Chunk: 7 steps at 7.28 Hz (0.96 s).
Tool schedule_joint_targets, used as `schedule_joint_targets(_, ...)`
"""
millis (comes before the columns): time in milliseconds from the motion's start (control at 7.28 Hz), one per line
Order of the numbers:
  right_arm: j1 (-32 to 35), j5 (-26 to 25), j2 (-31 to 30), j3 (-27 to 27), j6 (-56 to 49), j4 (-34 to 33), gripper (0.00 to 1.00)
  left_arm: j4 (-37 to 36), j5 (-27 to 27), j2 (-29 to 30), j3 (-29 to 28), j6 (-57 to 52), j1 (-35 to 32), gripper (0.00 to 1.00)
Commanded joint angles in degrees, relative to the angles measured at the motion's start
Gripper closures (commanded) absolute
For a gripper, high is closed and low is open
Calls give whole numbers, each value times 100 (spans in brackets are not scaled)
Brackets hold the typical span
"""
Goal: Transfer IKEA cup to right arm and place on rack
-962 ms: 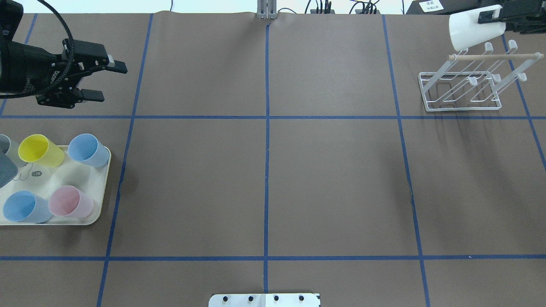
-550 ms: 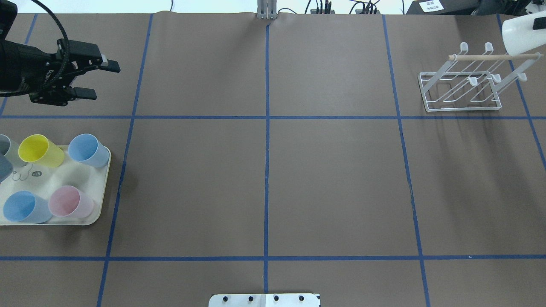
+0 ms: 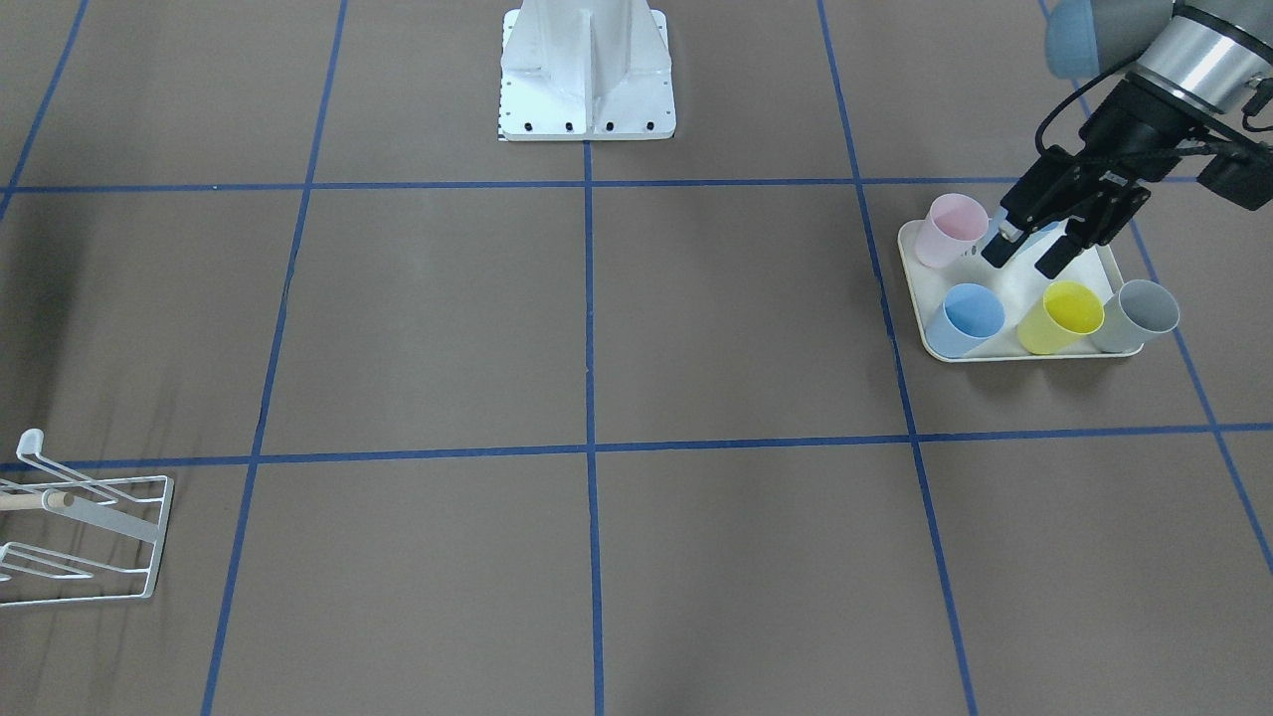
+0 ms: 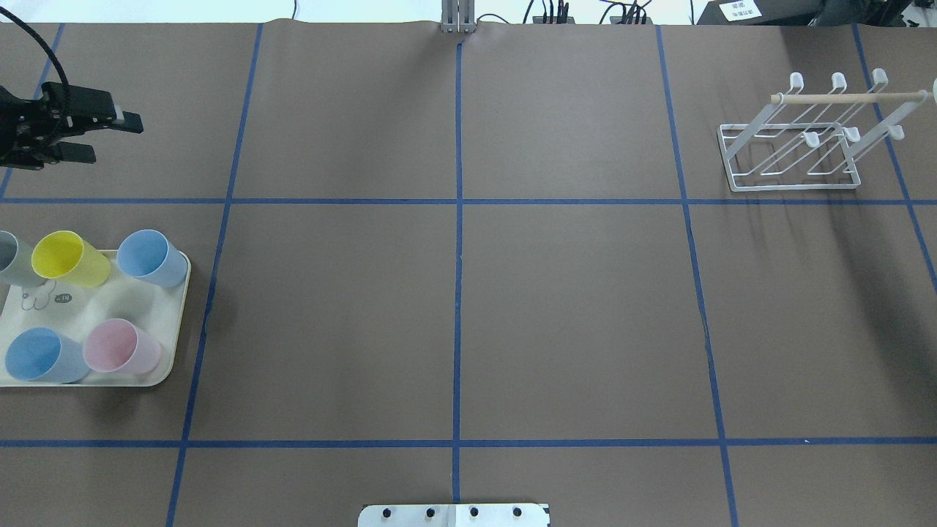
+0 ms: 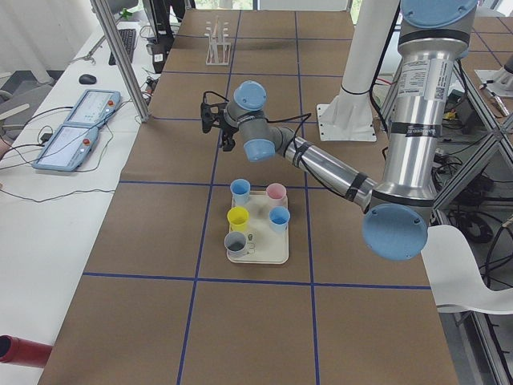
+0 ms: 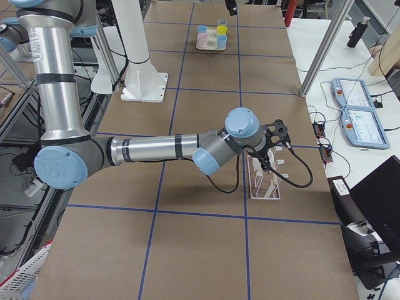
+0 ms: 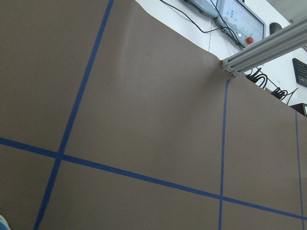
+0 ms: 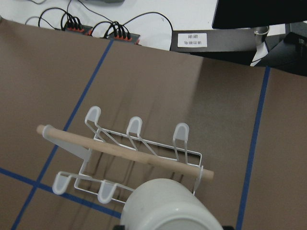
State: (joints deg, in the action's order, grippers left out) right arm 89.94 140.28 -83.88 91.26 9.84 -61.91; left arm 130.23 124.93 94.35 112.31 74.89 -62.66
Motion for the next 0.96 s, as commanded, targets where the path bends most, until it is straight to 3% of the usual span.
schedule_joint_targets(0,-169,-124,21,93,-676,-1066,90,-332,5,-66,45,-484,-97,0)
schedule_joint_targets(824,-600,-502,214,50,-650,-1271,90,-332,-21,-101,124,-475,-88,0)
